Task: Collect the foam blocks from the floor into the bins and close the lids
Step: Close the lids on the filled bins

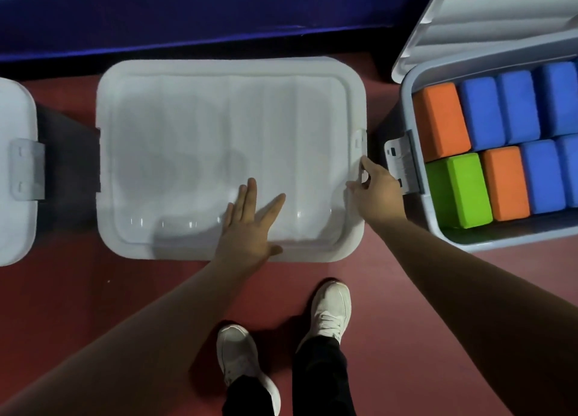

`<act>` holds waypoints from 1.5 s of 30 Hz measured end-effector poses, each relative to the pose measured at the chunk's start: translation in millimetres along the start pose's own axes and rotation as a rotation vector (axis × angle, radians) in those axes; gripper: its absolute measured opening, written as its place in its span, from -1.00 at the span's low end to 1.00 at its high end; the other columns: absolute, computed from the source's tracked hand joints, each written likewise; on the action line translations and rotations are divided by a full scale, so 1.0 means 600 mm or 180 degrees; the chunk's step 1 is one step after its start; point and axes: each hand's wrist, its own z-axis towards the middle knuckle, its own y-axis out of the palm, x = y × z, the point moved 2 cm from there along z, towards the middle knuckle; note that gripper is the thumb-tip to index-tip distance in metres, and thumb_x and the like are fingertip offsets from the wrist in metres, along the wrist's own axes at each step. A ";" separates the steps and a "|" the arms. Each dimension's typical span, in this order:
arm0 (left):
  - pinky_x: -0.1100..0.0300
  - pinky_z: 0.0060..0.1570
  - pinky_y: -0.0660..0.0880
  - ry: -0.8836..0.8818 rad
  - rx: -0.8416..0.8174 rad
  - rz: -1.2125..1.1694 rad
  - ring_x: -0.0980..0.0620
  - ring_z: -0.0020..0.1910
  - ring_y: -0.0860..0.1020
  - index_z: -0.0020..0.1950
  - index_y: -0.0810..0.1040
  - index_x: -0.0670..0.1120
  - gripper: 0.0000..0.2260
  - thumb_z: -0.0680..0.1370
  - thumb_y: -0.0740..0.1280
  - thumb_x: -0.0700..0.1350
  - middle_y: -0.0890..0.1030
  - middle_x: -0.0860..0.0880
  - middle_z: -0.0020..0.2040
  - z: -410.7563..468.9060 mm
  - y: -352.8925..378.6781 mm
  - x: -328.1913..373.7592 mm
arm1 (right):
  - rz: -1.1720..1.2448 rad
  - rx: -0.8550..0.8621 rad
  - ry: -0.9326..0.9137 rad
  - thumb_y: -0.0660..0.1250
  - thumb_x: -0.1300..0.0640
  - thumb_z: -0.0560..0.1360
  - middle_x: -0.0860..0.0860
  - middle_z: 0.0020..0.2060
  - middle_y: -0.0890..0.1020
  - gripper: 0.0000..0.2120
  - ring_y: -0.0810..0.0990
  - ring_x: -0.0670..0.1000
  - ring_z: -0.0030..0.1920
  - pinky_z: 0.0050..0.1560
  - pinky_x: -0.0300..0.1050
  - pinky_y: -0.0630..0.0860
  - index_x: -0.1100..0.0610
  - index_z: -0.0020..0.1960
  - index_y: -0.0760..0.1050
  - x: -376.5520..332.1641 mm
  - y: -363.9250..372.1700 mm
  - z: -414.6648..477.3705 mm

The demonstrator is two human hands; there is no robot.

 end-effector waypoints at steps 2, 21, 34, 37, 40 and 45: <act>-0.04 0.51 -0.20 -0.0006 0.0039 0.0004 -0.04 0.54 -0.39 0.58 -0.14 0.27 -0.08 0.45 0.46 0.13 -0.44 -0.05 0.55 -0.001 0.000 0.004 | 0.0320 0.0010 0.0071 0.28 0.22 0.47 0.05 -0.15 0.62 -0.77 0.60 0.07 -0.17 -0.17 -0.03 0.59 0.20 0.12 0.49 0.000 0.000 0.005; -0.11 0.54 -0.12 -0.0178 0.0027 -0.0127 -0.09 0.58 -0.21 0.58 0.06 0.23 -0.10 0.37 0.51 0.17 -0.20 -0.08 0.61 0.034 -0.021 -0.003 | 0.0990 0.0184 0.1044 0.54 -0.08 0.38 -0.03 -0.15 0.64 -0.62 0.63 -0.04 -0.16 -0.10 -0.08 0.61 0.13 0.04 0.53 -0.005 0.005 0.039; 0.00 0.49 -0.06 0.0009 0.0324 -0.0738 0.09 0.58 -0.12 0.53 0.20 0.26 -0.28 0.41 0.39 0.16 -0.11 0.07 0.62 0.028 -0.018 -0.027 | -0.1418 0.1037 -0.0553 0.25 0.20 0.51 0.37 0.19 0.49 -0.65 0.50 0.36 0.19 0.23 0.19 0.48 0.37 0.24 0.43 -0.065 0.046 0.003; 0.01 0.34 0.39 0.0220 0.1424 -0.1151 -0.05 0.37 0.41 0.33 0.51 -0.11 -0.52 0.42 0.29 -0.05 0.42 -0.12 0.41 0.028 -0.044 -0.071 | -0.1399 0.0441 -0.1392 0.36 0.14 0.46 0.37 0.44 0.26 -0.36 0.25 0.35 0.46 0.45 0.22 0.28 0.28 0.47 0.27 -0.111 0.070 -0.004; -0.07 0.13 0.51 0.0017 0.2227 -0.0476 -0.22 0.11 0.53 0.19 0.54 -0.27 -0.65 0.45 0.28 -0.17 0.53 -0.24 0.16 0.016 -0.073 -0.167 | -0.1640 -0.0274 -0.1752 0.31 -0.11 0.53 0.29 0.57 0.01 -0.24 -0.01 0.33 0.56 0.53 0.27 0.05 0.03 0.61 0.05 -0.174 0.125 -0.007; -0.14 0.14 0.44 -0.1191 0.2058 -0.0064 -0.29 0.15 0.44 0.23 0.44 -0.29 -0.56 0.42 0.23 -0.08 0.44 -0.30 0.22 -0.010 -0.107 -0.328 | -0.2168 -0.0503 -0.1603 0.17 -0.36 0.53 0.20 0.58 -0.20 -0.15 -0.23 0.31 0.56 0.52 0.33 -0.15 -0.14 0.59 -0.26 -0.272 0.242 -0.009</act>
